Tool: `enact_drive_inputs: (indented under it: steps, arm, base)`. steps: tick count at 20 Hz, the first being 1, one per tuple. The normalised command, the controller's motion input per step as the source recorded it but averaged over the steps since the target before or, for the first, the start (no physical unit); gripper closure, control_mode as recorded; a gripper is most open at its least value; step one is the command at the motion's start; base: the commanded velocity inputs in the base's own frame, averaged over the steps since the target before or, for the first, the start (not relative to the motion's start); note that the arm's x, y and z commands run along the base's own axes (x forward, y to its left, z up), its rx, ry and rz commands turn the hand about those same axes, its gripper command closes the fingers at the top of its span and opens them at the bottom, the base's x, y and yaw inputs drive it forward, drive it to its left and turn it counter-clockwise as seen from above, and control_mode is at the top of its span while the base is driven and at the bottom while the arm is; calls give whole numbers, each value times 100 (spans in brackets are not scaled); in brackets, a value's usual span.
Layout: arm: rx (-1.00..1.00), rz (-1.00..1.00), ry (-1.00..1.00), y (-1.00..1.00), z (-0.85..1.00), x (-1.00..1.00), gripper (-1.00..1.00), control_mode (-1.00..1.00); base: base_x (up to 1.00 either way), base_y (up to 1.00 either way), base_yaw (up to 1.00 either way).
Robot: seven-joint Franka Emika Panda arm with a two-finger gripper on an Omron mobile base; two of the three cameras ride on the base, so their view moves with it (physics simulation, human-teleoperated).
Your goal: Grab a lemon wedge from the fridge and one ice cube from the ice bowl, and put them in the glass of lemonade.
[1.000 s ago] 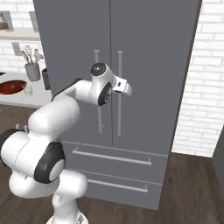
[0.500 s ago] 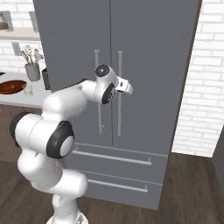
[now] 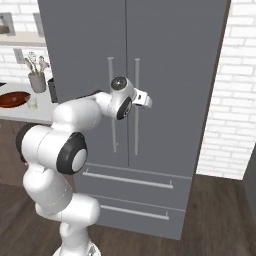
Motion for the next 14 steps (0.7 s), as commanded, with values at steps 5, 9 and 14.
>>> enact_drive_inputs:
  steps: [5, 9, 14]
  arm:
    - [0, 1, 1, 0, -3, 15, -100, -100]
    - [0, 0, 0, 0, -1, 6, 100, -100]
    - [0, 0, 0, -1, 0, 0, 100, -100]
  base:
    - [0, 0, 0]
    - [0, 0, 0]
    - [0, 0, 0]
